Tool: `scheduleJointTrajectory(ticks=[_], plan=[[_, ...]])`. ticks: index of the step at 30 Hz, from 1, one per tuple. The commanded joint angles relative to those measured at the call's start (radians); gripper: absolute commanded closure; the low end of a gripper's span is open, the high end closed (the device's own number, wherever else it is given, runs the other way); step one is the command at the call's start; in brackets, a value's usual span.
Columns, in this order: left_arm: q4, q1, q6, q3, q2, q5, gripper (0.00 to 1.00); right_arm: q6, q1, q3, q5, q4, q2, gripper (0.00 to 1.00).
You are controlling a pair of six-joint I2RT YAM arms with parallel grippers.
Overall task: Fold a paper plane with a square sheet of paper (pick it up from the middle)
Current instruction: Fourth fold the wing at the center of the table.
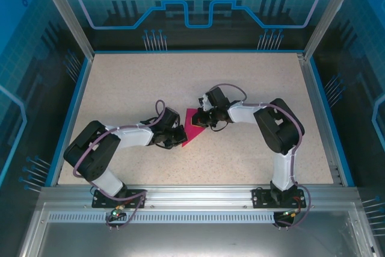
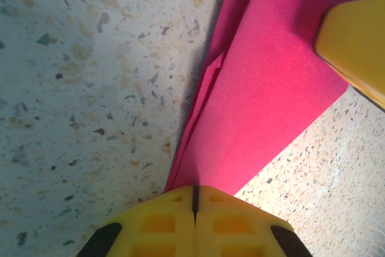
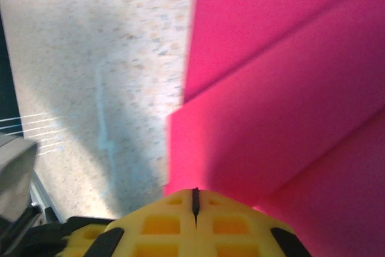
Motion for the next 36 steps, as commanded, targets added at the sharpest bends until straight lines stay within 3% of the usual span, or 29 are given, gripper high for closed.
scheduleJointTrajectory(ticks=[1, 14, 21, 36], plan=[[-0.127, -0.003, -0.018, -0.061, 0.056, -0.039, 0.97, -0.002, 0.043, -0.015, 0.000, -0.005, -0.031, 0.99], [-0.117, -0.003, -0.021, -0.056, 0.060, -0.036, 0.97, 0.064, 0.059, -0.074, 0.033, 0.053, 0.062, 1.00], [-0.127, -0.003, -0.009, -0.060, 0.067, -0.040, 0.98, 0.049, -0.002, -0.054, 0.074, 0.028, 0.059, 0.99], [-0.134, -0.004, -0.001, -0.071, 0.066, -0.041, 0.98, -0.023, -0.160, 0.123, 0.032, -0.067, 0.158, 0.99]])
